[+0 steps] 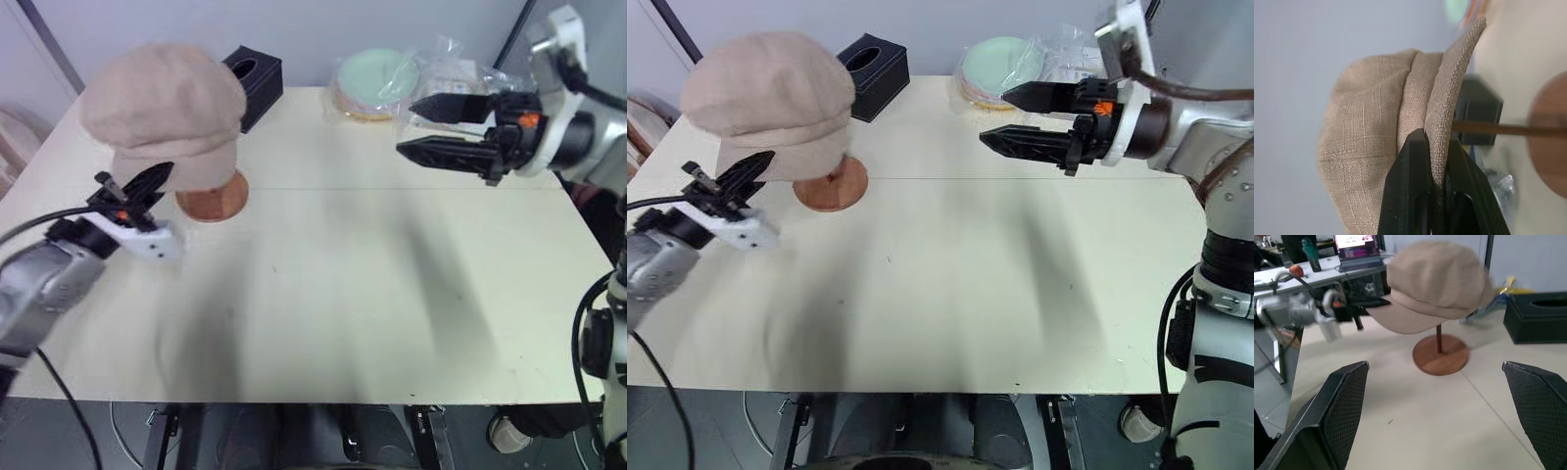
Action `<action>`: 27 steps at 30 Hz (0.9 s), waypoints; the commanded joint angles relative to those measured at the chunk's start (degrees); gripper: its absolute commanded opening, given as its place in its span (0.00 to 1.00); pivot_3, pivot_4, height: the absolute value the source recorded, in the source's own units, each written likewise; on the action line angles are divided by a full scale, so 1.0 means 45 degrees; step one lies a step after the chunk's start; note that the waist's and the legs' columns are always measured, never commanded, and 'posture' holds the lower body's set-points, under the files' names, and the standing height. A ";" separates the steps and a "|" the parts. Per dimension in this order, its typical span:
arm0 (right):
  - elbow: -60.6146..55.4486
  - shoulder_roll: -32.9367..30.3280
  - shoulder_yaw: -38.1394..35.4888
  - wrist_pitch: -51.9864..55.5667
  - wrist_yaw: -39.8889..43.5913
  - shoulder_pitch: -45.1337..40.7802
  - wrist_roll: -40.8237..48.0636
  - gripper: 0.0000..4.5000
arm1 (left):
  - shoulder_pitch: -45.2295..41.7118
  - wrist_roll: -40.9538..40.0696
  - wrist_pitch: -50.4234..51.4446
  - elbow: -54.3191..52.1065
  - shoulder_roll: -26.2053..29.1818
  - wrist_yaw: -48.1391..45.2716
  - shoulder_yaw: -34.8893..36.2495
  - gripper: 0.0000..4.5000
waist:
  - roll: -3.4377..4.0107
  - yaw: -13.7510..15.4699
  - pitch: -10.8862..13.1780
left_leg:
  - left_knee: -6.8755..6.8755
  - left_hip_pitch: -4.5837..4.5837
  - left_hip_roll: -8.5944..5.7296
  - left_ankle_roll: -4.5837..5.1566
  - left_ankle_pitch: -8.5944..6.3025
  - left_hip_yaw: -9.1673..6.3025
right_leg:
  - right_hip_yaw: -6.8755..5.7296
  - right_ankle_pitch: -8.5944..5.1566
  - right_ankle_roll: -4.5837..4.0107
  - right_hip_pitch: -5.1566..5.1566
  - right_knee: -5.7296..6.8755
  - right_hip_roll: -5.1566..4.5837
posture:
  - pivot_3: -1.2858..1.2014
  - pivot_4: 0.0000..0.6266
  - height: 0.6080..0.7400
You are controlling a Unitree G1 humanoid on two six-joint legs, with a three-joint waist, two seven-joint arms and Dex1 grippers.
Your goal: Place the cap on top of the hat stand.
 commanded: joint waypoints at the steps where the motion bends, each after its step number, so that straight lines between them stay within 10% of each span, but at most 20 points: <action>1: 0.0067 0.0031 0.0001 -0.0487 0.0009 -0.0195 -0.0153 1.00 | -0.1387 0.0247 -0.3933 0.2745 0.0573 0.0517 -0.0209 0.01 | 0.0001 -0.0021 0.0000 | -0.0001 0.0000 0.0000 0.0001 -0.0001 0.0002 | 0.0000 0.0000 0.0000 0.0001 -0.0003 0.0001 | 0.52 0.24 1.00; 23: 0.0573 0.0201 0.0247 -0.1195 -0.0315 -0.0359 -0.0856 1.00 | -0.5867 0.0802 -0.4800 0.7967 -0.2086 -0.1275 -0.1973 0.01 | 0.0000 -0.0066 -0.0004 | 0.0032 0.0001 -0.0021 0.0003 -0.0001 0.0009 | -0.0005 0.0008 0.0024 -0.0002 0.0043 0.0045 | 0.52 0.24 1.00; 27: 0.0599 0.0244 0.0269 -0.1242 -0.0343 -0.0400 -0.0873 1.00 | -0.5935 0.0224 -0.5008 0.8050 -0.2119 -0.1789 -0.1887 0.33 | 0.0000 -0.0061 -0.0004 | 0.0035 0.0001 -0.0023 0.0003 -0.0001 0.0009 | -0.0005 0.0010 0.0027 -0.0002 0.0044 0.0044 | 0.52 0.24 1.00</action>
